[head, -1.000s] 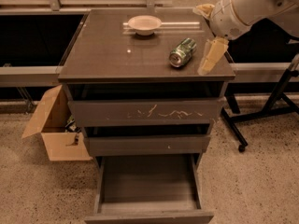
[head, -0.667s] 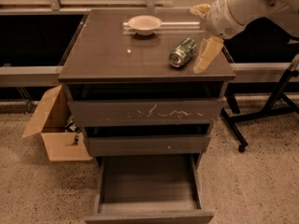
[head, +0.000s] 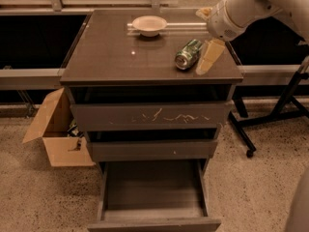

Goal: Place green can into bottom drawer

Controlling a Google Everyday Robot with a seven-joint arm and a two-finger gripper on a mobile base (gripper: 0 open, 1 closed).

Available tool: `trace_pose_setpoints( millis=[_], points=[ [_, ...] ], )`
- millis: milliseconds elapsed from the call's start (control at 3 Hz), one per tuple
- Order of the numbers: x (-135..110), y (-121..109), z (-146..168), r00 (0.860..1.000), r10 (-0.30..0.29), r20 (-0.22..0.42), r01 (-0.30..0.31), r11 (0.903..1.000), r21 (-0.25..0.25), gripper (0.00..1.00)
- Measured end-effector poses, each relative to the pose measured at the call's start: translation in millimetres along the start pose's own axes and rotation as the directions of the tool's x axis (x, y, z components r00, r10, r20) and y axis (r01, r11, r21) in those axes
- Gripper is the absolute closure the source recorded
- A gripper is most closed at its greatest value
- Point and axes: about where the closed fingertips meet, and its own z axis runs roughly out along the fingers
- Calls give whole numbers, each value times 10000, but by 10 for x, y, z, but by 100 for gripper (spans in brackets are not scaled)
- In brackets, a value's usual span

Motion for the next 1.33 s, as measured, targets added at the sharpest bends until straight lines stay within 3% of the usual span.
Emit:
trace_pose_setpoints(
  millis=[333, 1000, 1333],
  points=[
    [141, -219, 588, 9995, -35, -306, 22, 9991, -420, 0],
    [279, -221, 776, 9997, 188, -171, -194, 9991, -389, 0],
    [364, -303, 826, 9981, 614, 95, -615, 9981, 33, 0]
  ],
)
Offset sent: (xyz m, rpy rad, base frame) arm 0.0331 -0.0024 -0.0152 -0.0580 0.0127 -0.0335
